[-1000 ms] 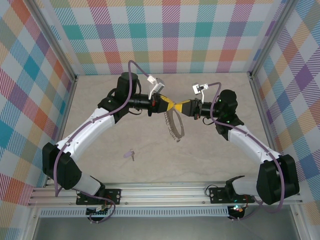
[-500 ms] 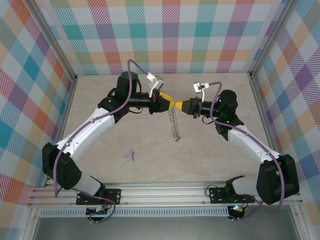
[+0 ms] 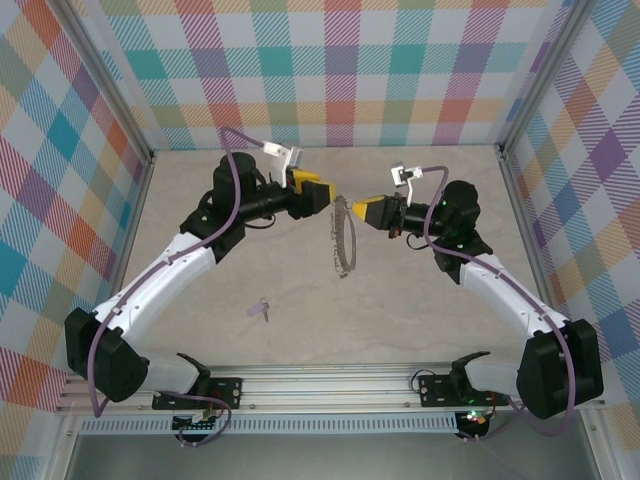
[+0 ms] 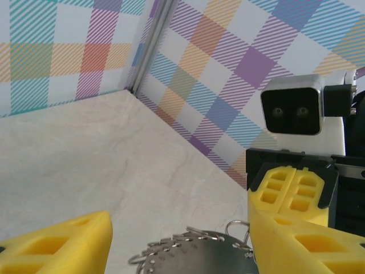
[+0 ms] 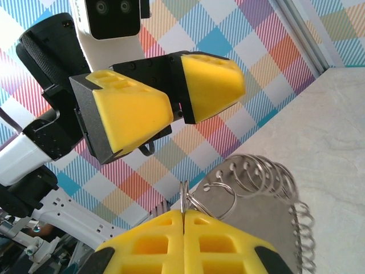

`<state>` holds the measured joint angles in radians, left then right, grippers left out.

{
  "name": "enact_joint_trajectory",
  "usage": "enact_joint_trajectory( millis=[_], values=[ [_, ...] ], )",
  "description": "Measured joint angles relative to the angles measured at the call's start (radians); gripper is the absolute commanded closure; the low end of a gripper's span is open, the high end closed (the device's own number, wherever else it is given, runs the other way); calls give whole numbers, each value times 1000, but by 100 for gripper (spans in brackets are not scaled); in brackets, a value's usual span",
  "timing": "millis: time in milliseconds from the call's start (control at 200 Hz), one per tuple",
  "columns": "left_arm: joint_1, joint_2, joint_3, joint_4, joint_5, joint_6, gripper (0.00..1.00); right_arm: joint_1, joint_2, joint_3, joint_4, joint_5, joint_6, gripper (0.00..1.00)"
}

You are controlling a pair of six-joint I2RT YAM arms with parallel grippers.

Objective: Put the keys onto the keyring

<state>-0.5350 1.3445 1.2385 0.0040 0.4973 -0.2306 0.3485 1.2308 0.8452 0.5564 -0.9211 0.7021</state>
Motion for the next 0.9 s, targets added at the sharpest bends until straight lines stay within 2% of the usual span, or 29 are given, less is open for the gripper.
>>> enact_joint_trajectory(
  millis=[210, 490, 900],
  values=[
    [0, -11, -80, 81, 63, -96, 43, 0, -10, 0, 1, -6, -3, 100],
    [-16, -64, -213, 289, 142, -252, 52, 0, -12, 0, 8, 16, 28, 100],
    [-77, -87, -241, 422, 141, -305, 63, 0, -1, 0, 65, 56, 143, 100]
  ],
)
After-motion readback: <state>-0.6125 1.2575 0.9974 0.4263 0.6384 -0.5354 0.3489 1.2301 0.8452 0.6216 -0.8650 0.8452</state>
